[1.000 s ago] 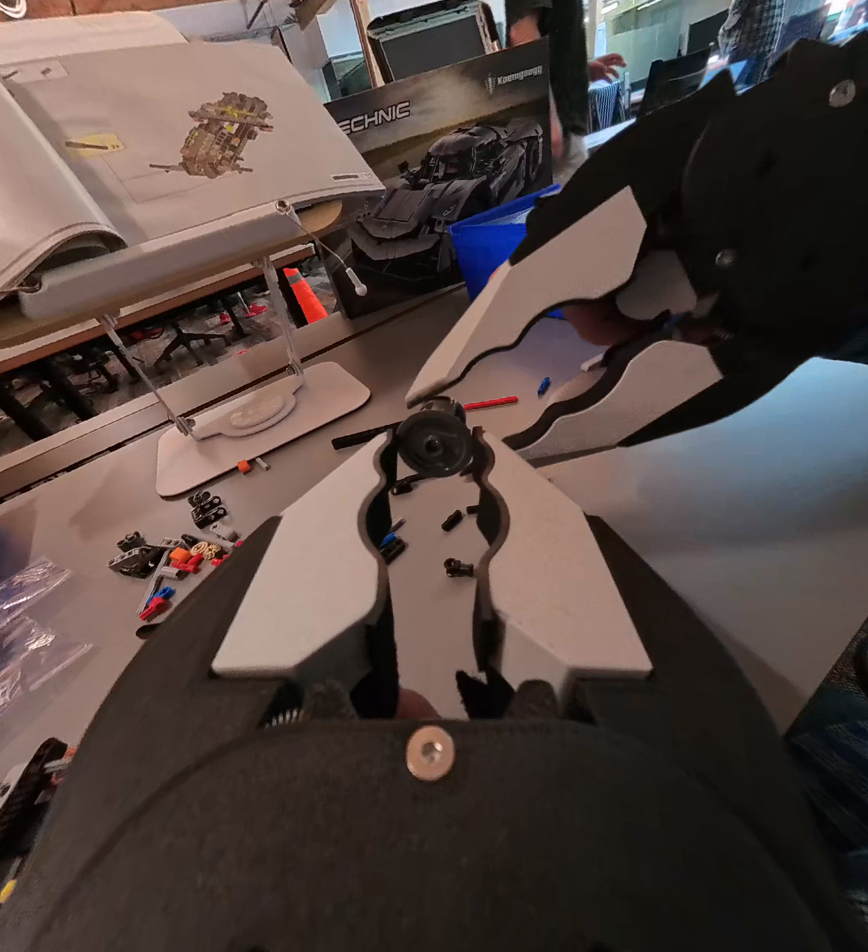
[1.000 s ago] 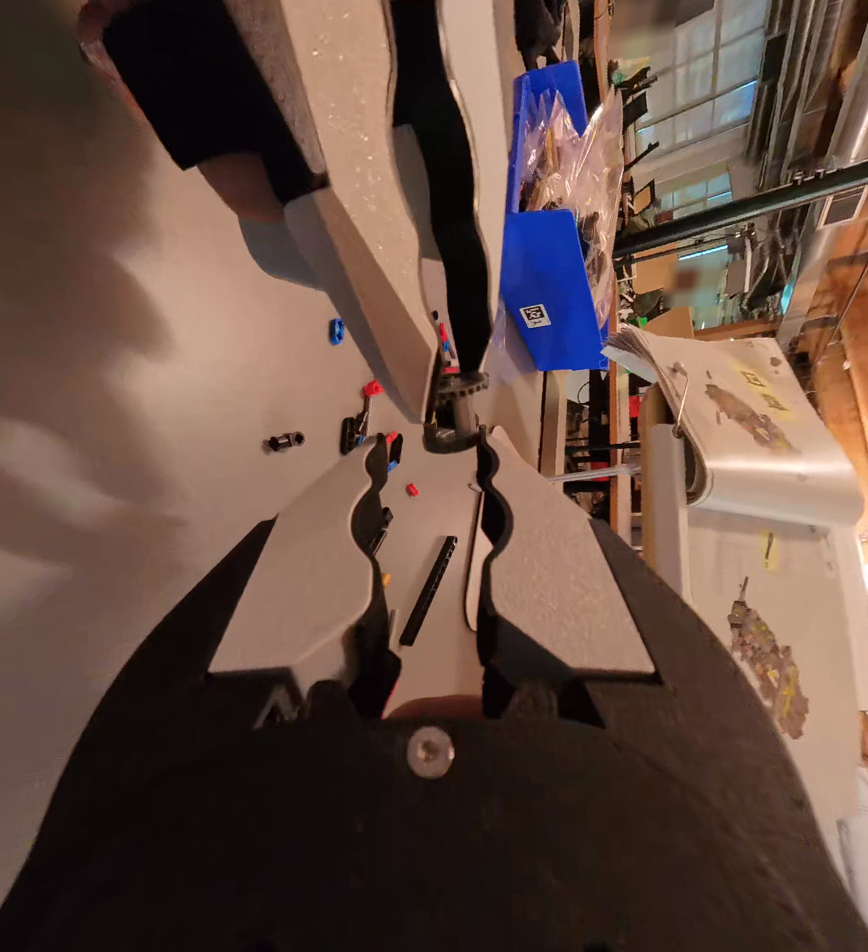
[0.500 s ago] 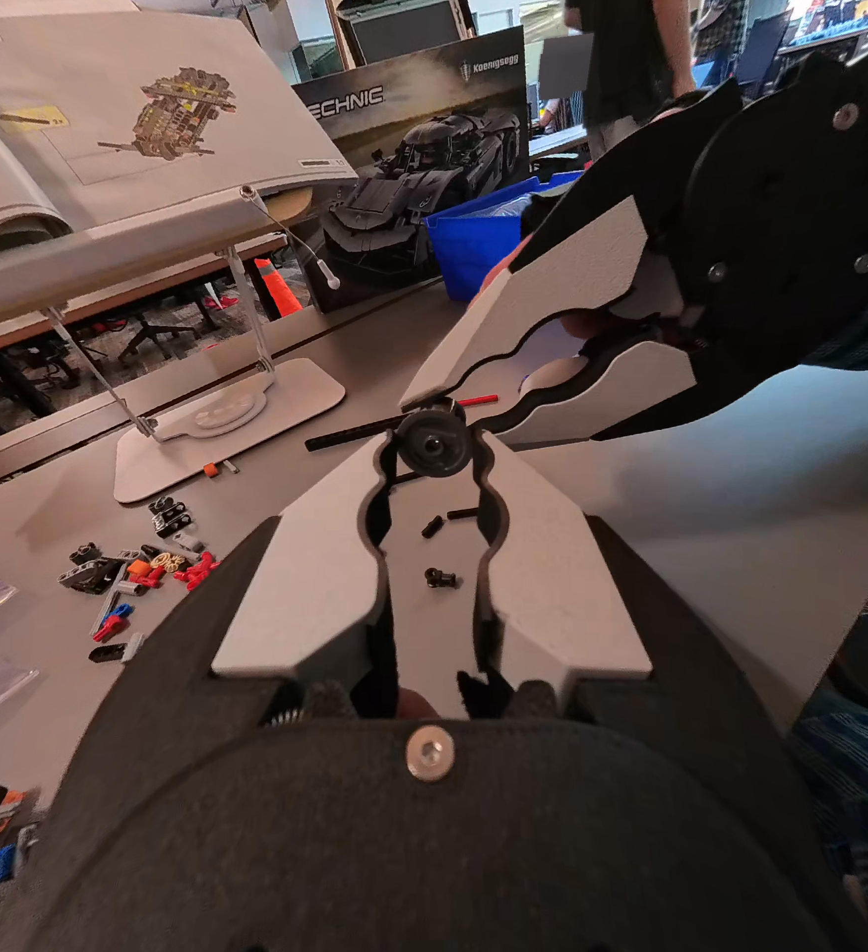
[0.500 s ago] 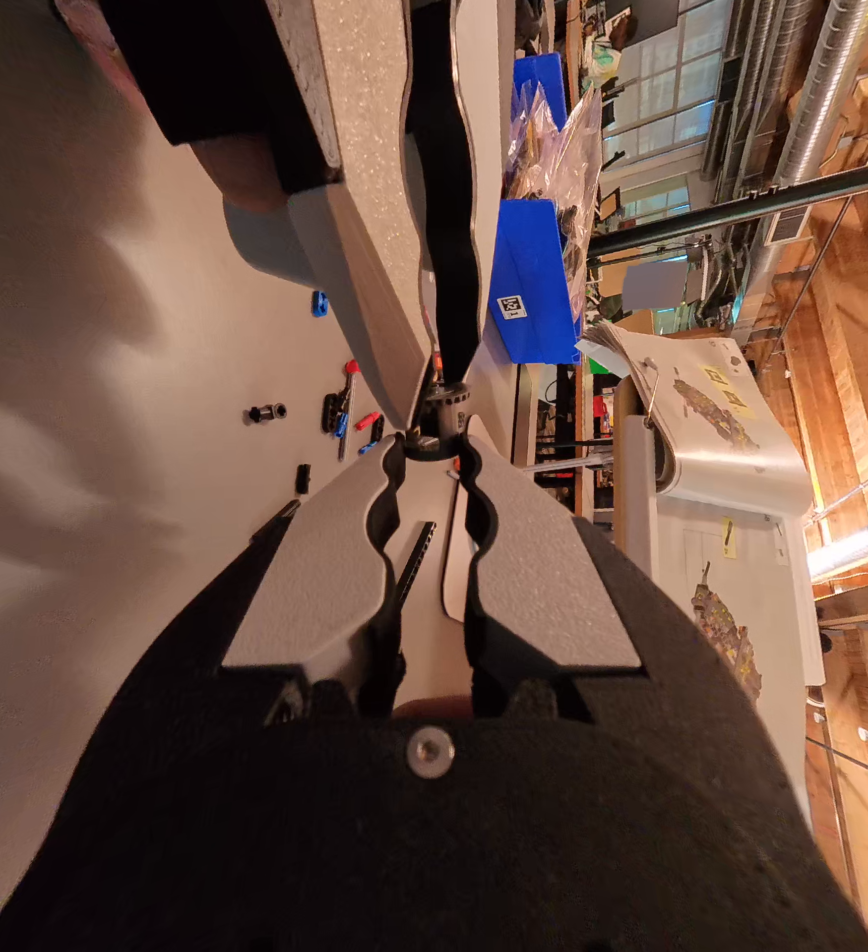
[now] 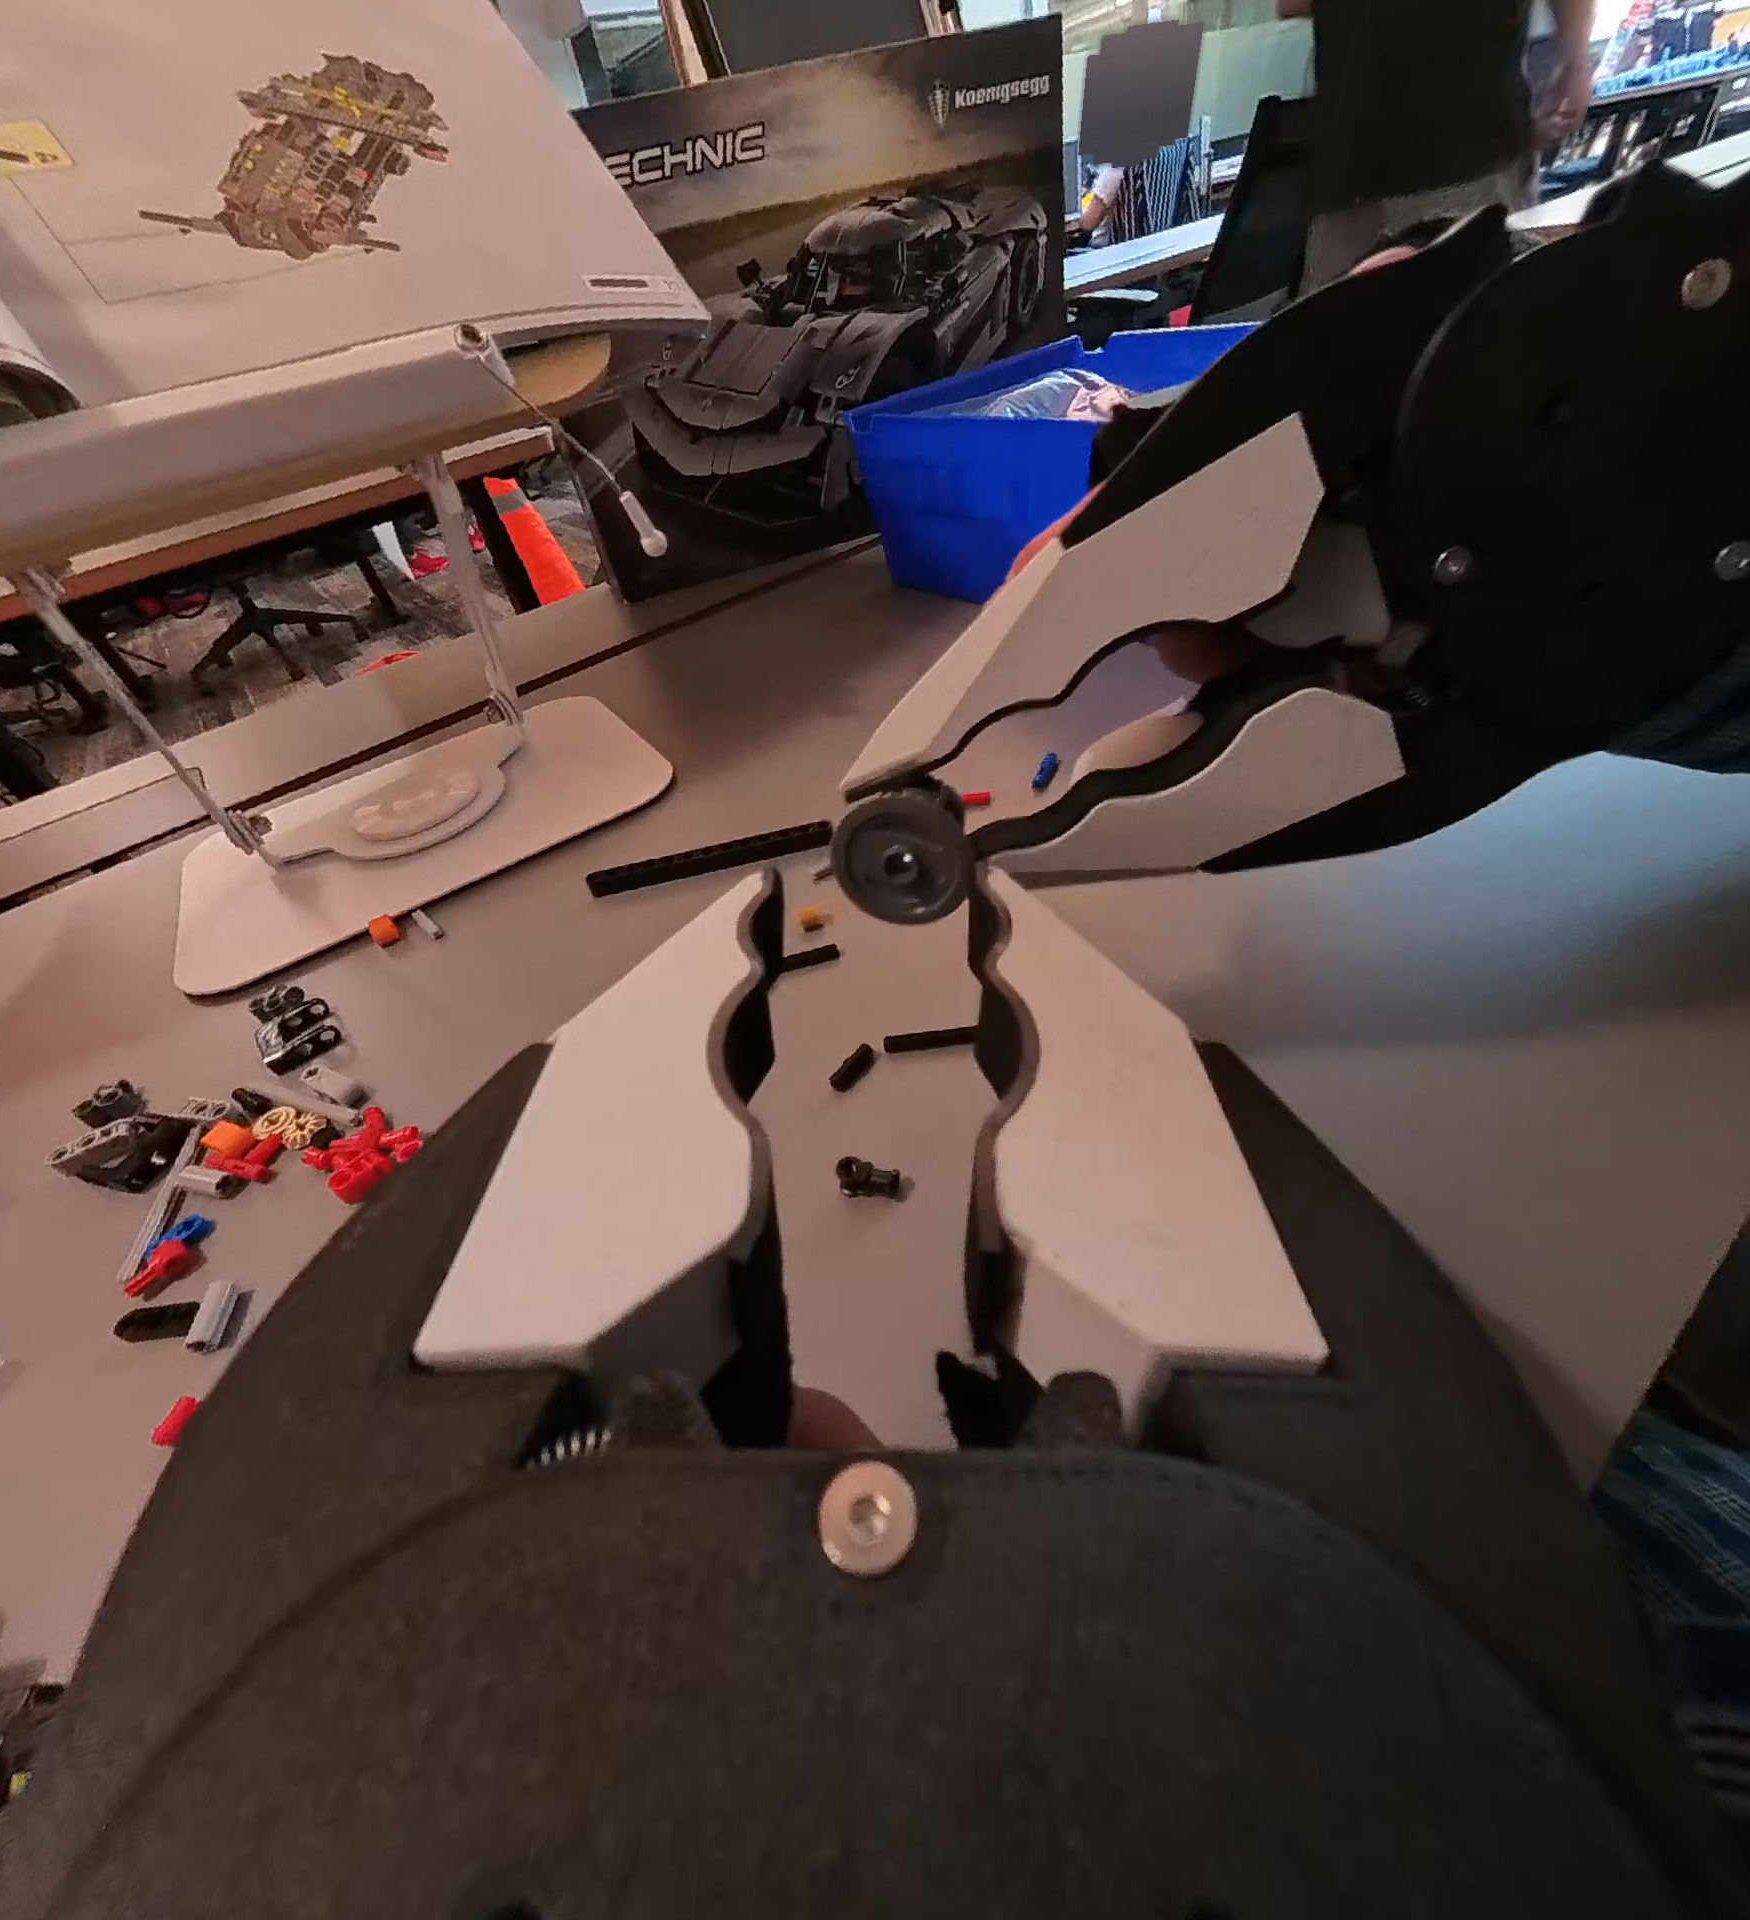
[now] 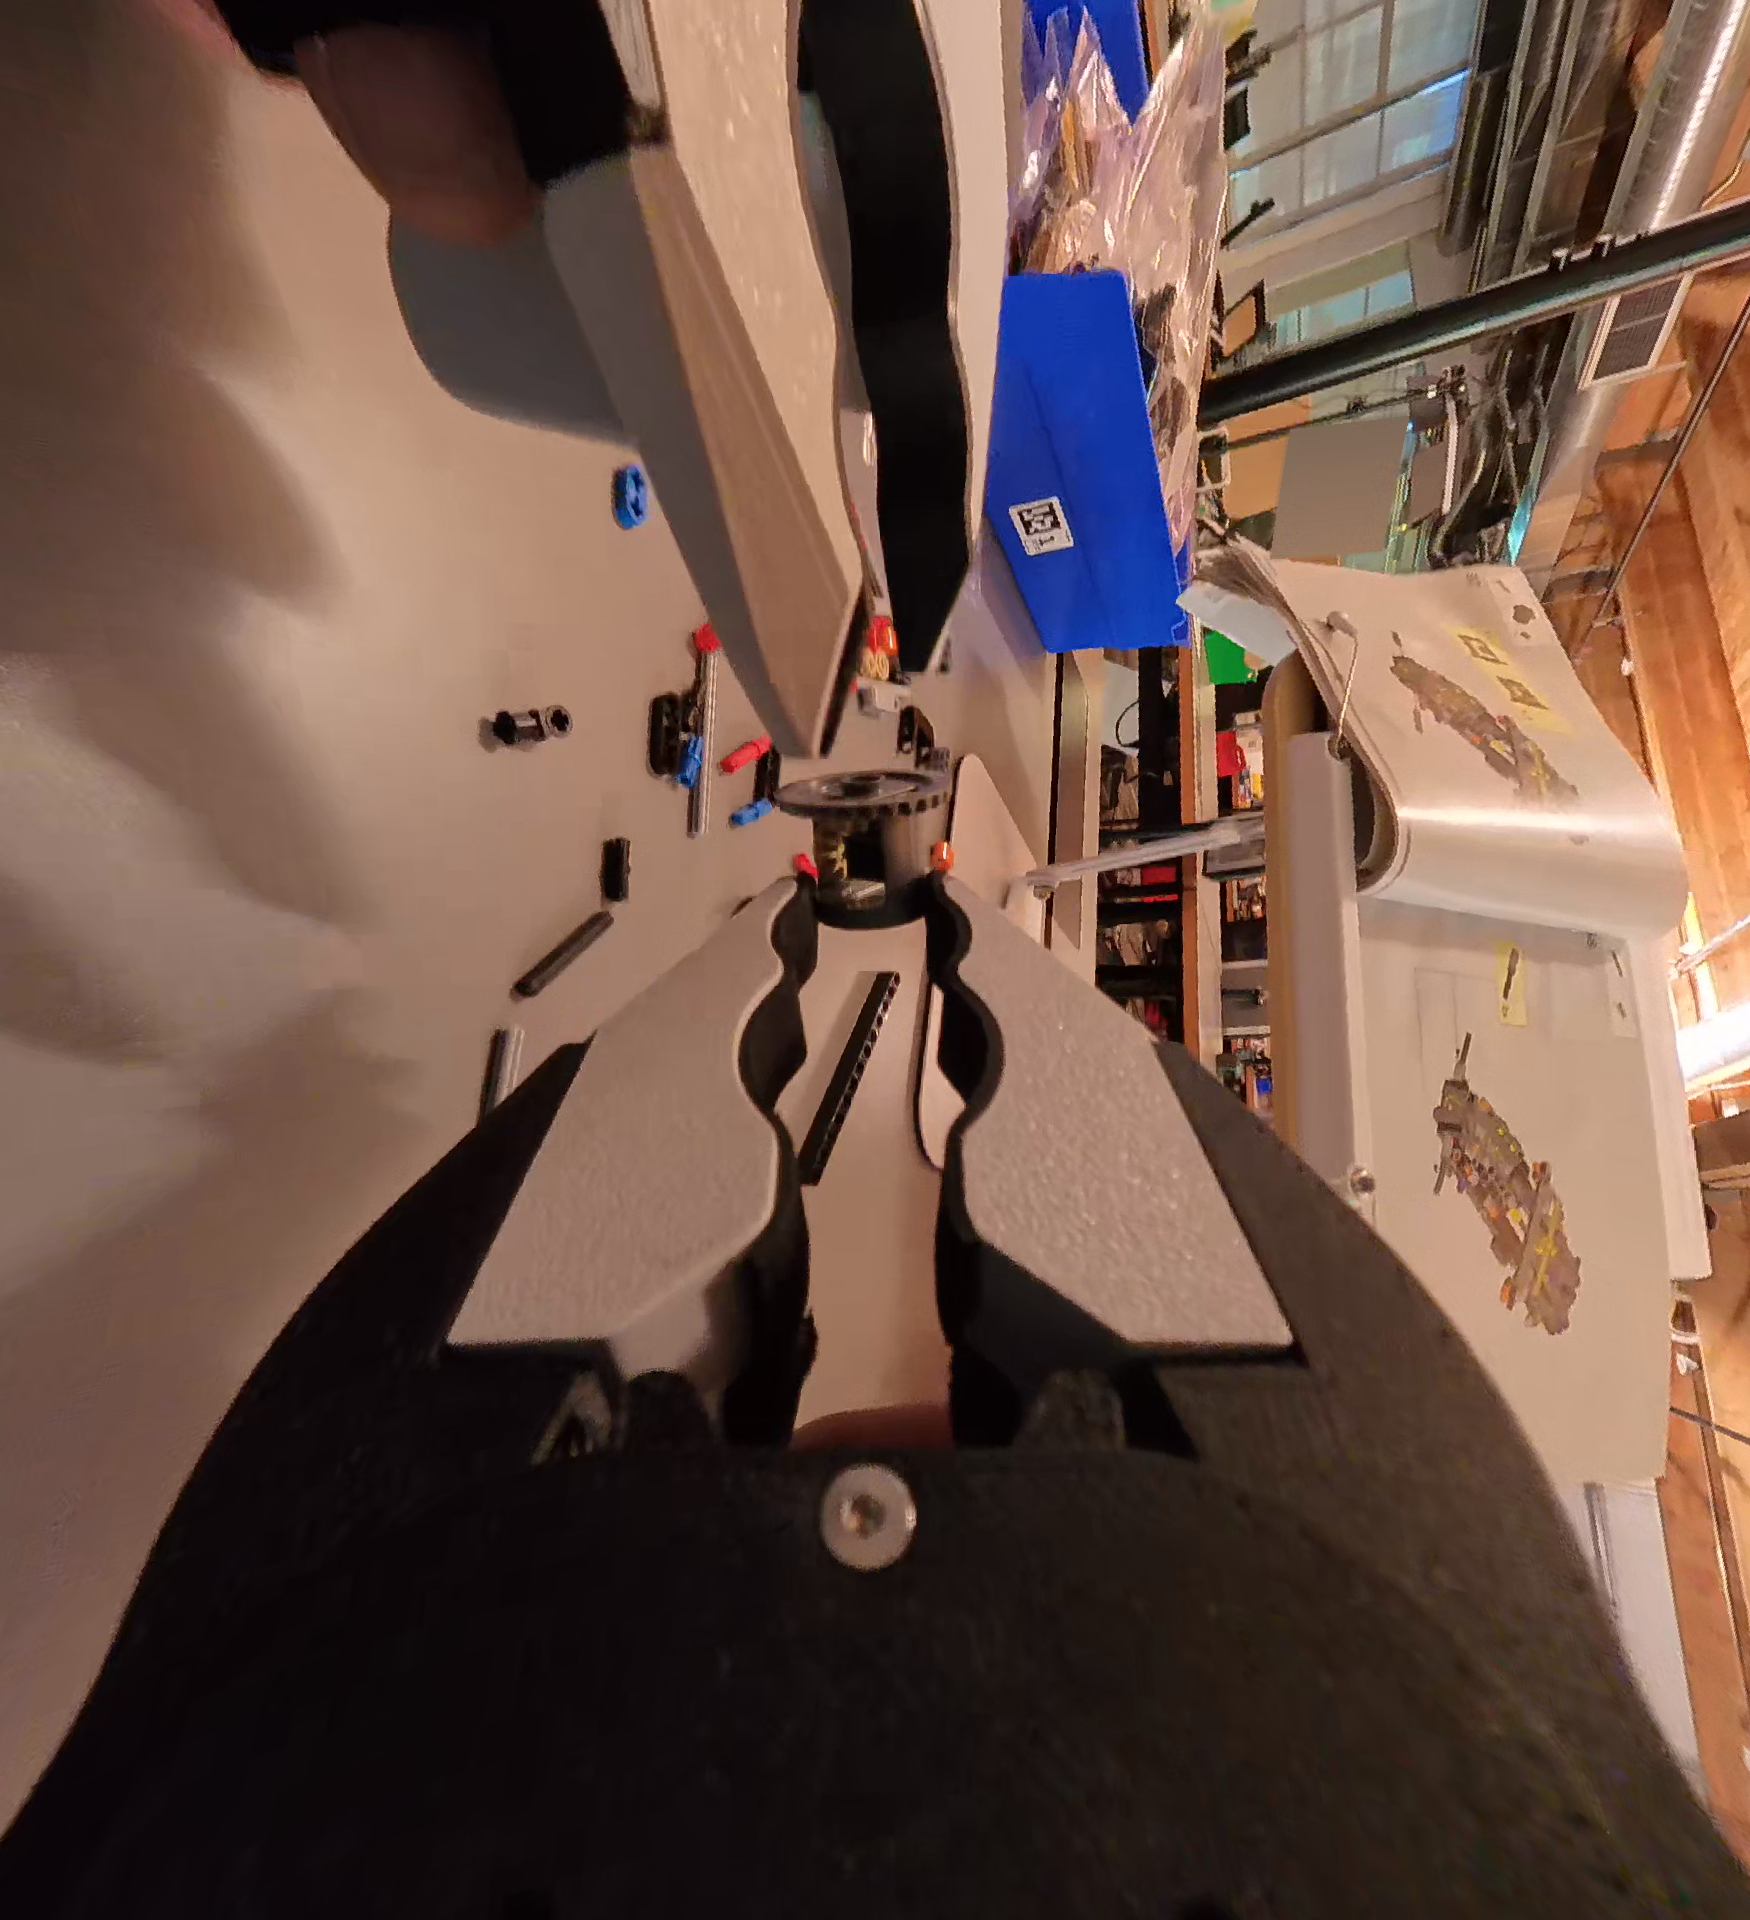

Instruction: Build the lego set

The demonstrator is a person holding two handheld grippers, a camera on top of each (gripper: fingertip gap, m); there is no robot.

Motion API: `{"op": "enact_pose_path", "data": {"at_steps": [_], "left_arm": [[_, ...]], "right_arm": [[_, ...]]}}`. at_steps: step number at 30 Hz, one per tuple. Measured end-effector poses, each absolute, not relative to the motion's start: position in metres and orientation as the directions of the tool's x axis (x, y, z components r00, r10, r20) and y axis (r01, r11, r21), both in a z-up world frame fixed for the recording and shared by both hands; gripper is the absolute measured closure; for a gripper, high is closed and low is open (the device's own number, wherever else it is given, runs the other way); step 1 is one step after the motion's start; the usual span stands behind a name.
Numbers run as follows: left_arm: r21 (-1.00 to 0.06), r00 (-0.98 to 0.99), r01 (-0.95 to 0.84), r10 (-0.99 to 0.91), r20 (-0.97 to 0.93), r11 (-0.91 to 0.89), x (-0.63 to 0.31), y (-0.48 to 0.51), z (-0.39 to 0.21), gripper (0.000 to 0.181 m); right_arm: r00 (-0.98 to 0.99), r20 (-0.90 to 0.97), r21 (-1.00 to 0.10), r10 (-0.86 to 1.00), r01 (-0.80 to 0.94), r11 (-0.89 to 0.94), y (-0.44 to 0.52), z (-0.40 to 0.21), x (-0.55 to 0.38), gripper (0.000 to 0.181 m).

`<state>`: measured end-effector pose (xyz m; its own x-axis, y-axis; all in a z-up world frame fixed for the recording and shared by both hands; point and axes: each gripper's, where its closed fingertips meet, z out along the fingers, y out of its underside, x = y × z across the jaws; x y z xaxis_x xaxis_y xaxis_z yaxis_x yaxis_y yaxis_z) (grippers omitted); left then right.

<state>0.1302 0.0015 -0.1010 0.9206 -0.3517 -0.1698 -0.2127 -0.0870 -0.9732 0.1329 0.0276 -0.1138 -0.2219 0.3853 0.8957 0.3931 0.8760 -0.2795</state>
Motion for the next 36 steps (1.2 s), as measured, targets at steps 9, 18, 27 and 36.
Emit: {"op": "enact_pose_path", "data": {"at_steps": [9,18,27,36], "left_arm": [[-0.925,0.895,-0.273,-0.423,-0.142,-0.266,0.136,0.010,-0.131,0.149],[-0.777,0.713,-0.557,-0.649,-0.266,-0.293,0.165,0.031,-0.161,0.160],[-0.633,0.582,-0.700,-0.778,-0.238,-0.330,0.179,0.033,-0.194,0.167],[-0.643,0.603,-0.680,-0.767,-0.219,-0.351,0.181,0.034,-0.195,0.179]], "right_arm": [[-0.194,0.892,-0.269,0.408,0.498,0.824,0.069,-0.125,0.163,0.163],[-0.184,0.883,-0.284,0.432,0.522,0.804,0.082,-0.133,0.182,0.162],[-0.176,0.875,-0.308,0.451,0.515,0.800,0.085,-0.134,0.187,0.163],[-0.175,0.874,-0.311,0.453,0.513,0.800,0.085,-0.136,0.187,0.162]]}}
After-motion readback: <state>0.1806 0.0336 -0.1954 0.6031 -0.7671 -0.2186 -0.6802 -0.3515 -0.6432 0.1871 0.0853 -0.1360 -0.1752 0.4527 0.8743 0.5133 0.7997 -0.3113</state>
